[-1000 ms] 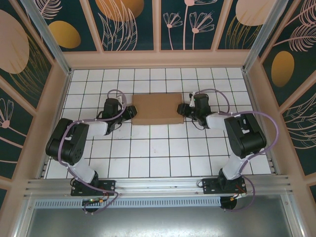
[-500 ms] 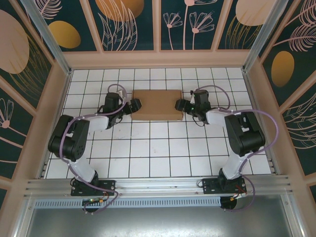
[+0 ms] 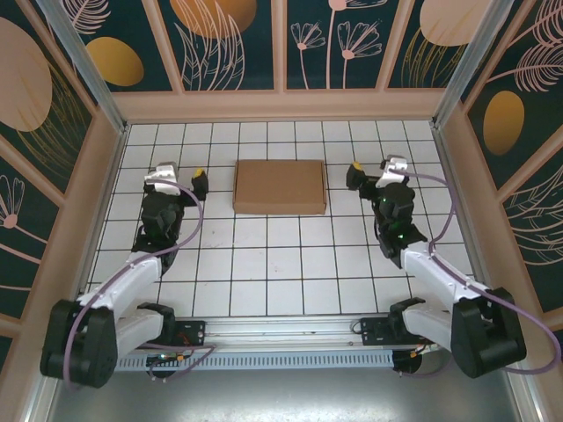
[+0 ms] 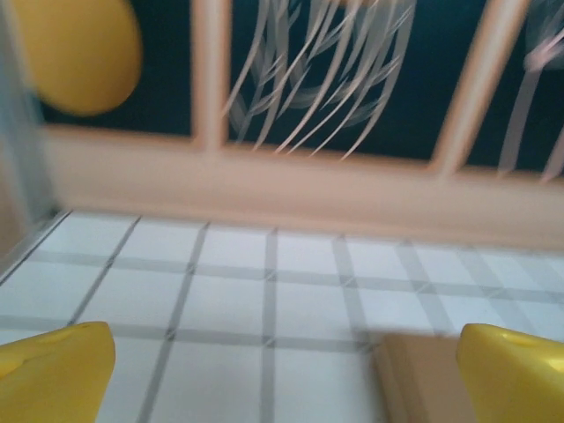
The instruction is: Fold the paper box
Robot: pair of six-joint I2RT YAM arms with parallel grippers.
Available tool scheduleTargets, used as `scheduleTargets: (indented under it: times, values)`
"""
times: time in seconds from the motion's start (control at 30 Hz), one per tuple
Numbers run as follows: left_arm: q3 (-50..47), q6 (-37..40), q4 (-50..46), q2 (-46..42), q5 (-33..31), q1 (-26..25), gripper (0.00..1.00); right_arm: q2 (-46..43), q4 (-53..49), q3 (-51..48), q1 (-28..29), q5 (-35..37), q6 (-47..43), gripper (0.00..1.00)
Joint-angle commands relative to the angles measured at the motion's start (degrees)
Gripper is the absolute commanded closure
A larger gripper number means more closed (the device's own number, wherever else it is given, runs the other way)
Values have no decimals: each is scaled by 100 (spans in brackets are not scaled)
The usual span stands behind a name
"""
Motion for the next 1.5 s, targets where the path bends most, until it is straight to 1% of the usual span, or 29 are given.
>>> scheduleTargets:
  times: [0.0,0.07,0.13,0.2,0.23,0.27,0.3,0.33,0.37,0.4,0.43,0.47,0.5,0.57,0.6,0.63,1.2,1.33,1.47]
  values:
    - [-456,230,870,369,-399,423,1,421,1161,-439,-188,980,-995,1]
    - [-641,-100,1286,729,-320,687,1,702,1413,-635,-469,1066,-942,1]
    - [-781,-341,1714,1111,-174,910,1,1023,2104,-989,-756,720,-1037,1]
    - [-790,-237,2009,1401,-133,1004,1,1405,2886,-1286,-963,577,-983,1]
    - [-726,19,2021,1434,-19,1012,1,1636,3434,-1458,-1099,431,-825,1]
    - [-850,217,2474,1512,85,1013,1,1843,3872,-1601,-1212,177,-809,1]
    - [-1007,252,2956,1633,148,1032,1,2066,4170,-1679,-1322,-43,-741,1]
    - [-1089,224,3234,1824,167,1072,1,2299,4536,-1740,-1429,-225,-714,1]
    - [-1206,264,3683,2113,287,1082,1,2309,4490,-1744,-1528,-448,-596,1]
    - [-1324,401,4430,2507,631,1087,1,2342,4304,-1721,-1754,-934,-451,1]
    - [-1182,514,3827,2387,943,1083,1,2608,4738,-1761,-1852,-1076,-417,1]
    - [-911,501,3118,2245,952,1093,1,2702,4917,-1782,-1893,-1038,-353,1]
    - [-991,344,3657,2438,870,1152,1,2537,4182,-1580,-2010,-1192,-247,1]
    - [-885,359,3239,2345,845,1171,1,2624,4300,-1547,-2020,-1382,-327,1]
    - [-921,347,3430,2403,829,1170,1,2575,4156,-1523,-2029,-1411,-324,1]
    - [-904,350,3309,2369,848,1171,1,2613,4266,-1534,-2029,-1409,-326,1]
    - [-987,352,3444,2330,775,1170,1,2599,4256,-1546,-1970,-1288,-369,1]
    - [-986,355,3443,2331,775,1162,1,2601,4108,-1472,-2004,-1642,-456,1]
    - [-986,355,3442,2332,773,1163,1,2601,4091,-1470,-2024,-1691,-457,1]
